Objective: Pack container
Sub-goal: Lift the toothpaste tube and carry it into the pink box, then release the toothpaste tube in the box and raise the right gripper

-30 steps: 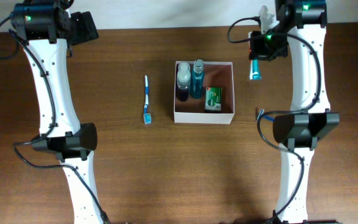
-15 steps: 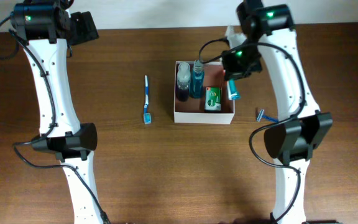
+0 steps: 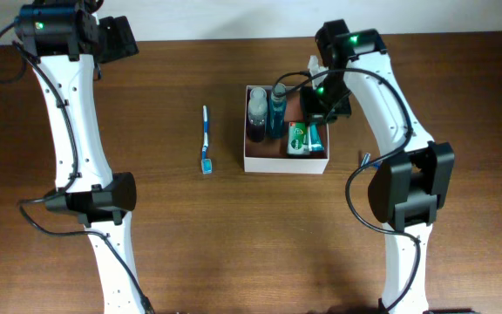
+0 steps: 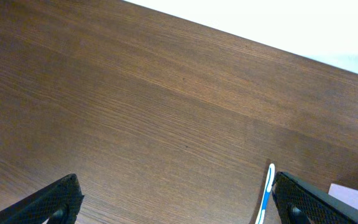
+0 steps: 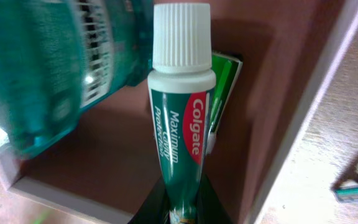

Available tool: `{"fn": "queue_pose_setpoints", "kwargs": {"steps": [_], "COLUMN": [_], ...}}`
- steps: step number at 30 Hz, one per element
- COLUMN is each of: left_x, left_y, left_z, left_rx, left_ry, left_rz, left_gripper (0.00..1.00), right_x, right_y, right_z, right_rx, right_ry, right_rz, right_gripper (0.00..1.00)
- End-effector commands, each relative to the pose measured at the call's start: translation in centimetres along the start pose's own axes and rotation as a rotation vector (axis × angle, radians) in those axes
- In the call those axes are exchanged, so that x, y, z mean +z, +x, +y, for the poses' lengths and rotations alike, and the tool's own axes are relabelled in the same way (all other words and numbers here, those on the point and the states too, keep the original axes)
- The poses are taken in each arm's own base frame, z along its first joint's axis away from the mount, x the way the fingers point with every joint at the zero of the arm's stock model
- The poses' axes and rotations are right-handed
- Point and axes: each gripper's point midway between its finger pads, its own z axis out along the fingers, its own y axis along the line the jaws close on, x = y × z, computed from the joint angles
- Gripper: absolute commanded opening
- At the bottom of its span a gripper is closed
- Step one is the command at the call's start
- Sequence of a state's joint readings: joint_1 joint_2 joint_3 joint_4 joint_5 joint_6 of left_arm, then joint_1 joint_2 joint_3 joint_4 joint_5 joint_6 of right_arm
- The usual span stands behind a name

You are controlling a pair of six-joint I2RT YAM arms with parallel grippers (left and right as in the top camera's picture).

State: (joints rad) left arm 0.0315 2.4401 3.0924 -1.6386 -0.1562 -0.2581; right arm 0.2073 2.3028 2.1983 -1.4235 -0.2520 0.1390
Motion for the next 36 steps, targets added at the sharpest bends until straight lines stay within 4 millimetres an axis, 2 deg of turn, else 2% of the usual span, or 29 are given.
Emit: {"fn": "queue_pose_setpoints", "kwargs": {"steps": [1, 5, 6, 13, 22, 25, 30, 36], "left_x": [-1.5, -1.5, -1.5, -1.5, -1.5, -1.5, -1.5, -1.5], "left_y": [-0.4, -0.4, -0.4, -0.4, -0.4, -0.4, -0.4, -0.4], "left_z": [0.3, 0.3, 0.3, 0.3, 0.3, 0.3, 0.3, 0.3], "left_rx": [-0.018, -0.018, -0.018, -0.018, -0.018, -0.018, -0.018, -0.018], "left_ry": [0.008, 0.008, 0.008, 0.008, 0.008, 0.008, 0.008, 0.008], "left_rz": [-0.027, -0.027, -0.027, -0.027, -0.027, -0.027, -0.027, -0.027], "left_gripper": [0.99, 0.99, 0.99, 0.99, 0.99, 0.99, 0.99, 1.00], "right_x": [0.3, 0.7, 0.7, 0.6, -0.1, -1.3, -4.9, -9.5], "right_y": [0.3, 0.1, -0.1, -1.3, -1.5, -1.5, -1.8, -1.5], "right_z": [-0.2, -0.2, -0.2, -0.1, -3.0, -4.5, -6.5, -9.7], "right_rx": [0.034, 0.032, 0.034, 0.022, 0.061, 0.102, 0.132, 0.181], "right_ry": [0.008, 0.007, 0.007, 0.003, 0.077, 0.070, 0.027, 0.024], "right_rz": [-0.002, -0.009, -0.014, -0.064, -0.075, -0.074, -0.106, -0.159], "right_gripper": [0.09, 0.09, 0.14, 0.23, 0.28, 0.28, 0.29, 0.39]}}
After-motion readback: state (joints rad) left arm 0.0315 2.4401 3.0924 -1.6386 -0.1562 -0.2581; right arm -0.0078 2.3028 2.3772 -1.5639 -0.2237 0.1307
